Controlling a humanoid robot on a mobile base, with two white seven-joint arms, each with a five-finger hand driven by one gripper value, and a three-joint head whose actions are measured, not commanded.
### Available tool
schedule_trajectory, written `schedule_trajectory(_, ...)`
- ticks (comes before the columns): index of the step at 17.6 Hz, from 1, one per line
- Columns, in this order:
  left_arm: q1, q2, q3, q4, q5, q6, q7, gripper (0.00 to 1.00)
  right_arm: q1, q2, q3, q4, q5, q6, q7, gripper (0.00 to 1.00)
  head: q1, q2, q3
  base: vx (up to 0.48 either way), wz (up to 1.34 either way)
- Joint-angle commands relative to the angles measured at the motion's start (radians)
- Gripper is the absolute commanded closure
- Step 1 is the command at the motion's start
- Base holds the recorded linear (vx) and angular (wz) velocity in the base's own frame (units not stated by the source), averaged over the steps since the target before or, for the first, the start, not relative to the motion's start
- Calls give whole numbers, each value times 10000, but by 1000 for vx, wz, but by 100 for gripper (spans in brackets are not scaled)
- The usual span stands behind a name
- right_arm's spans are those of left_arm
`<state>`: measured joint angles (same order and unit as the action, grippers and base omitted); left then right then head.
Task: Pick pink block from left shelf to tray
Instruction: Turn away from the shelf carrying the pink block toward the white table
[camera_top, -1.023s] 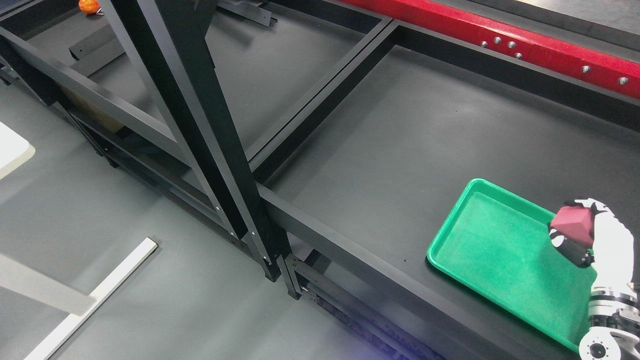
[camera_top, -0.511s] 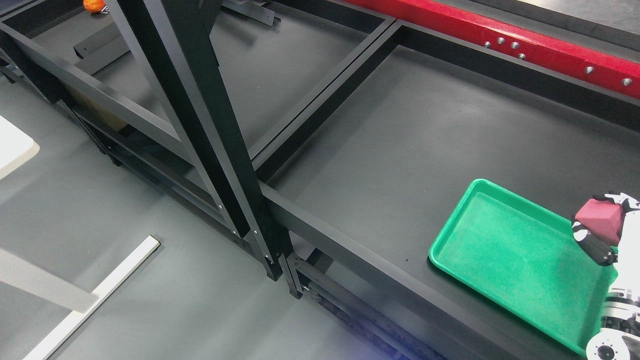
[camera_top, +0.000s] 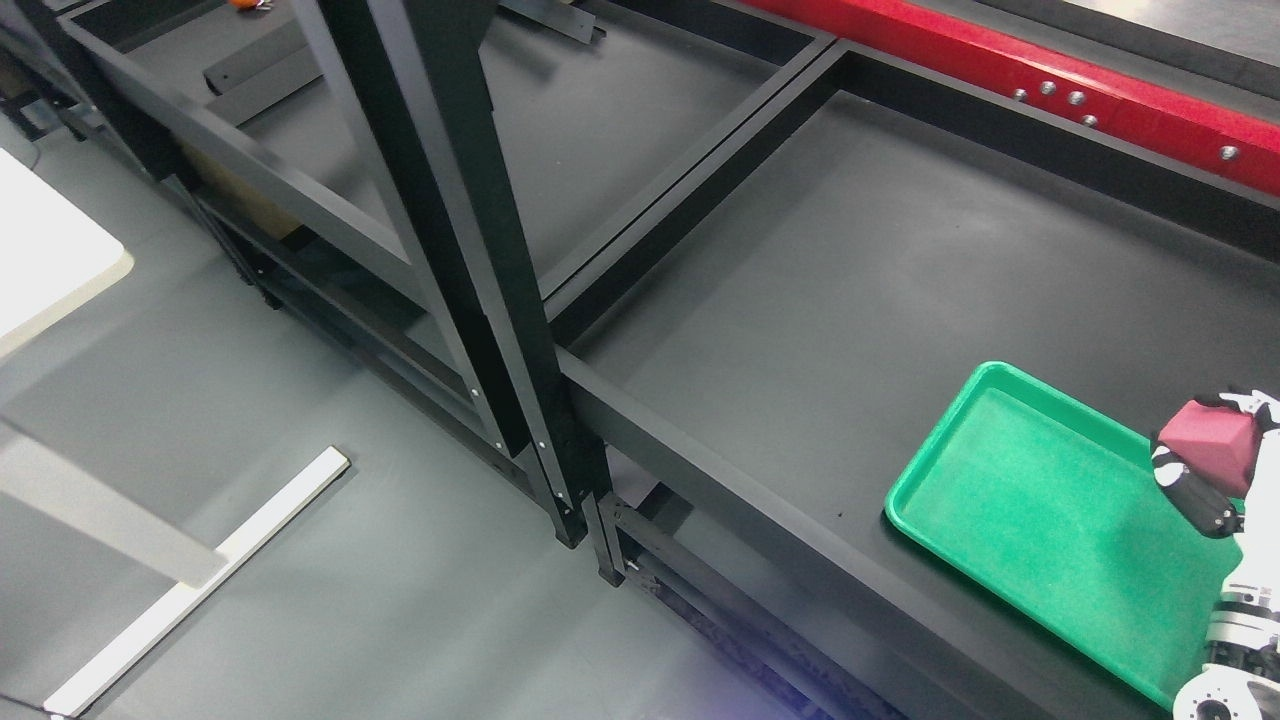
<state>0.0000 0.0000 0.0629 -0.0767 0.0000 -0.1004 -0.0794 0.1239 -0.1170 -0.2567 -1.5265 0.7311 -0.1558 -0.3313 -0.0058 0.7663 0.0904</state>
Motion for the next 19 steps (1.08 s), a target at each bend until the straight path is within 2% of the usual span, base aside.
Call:
schedule_trajectory(1,92,174,0,0,-15,-8,-3,0,3,127,-148,-121,-10,-7,15,98,0,0,0,-43,185)
schedule_trajectory(11,92,174,0,0,-15,7,-3,0,-89,142,-163,-121,-10,-7,0,98,0,0,0,-42,230)
schedule_trajectory(19,92,174,0,0,-15,-8,-3,0,-43,127,-302,-121,-178,-7,0,98,0,1,0,-127,760)
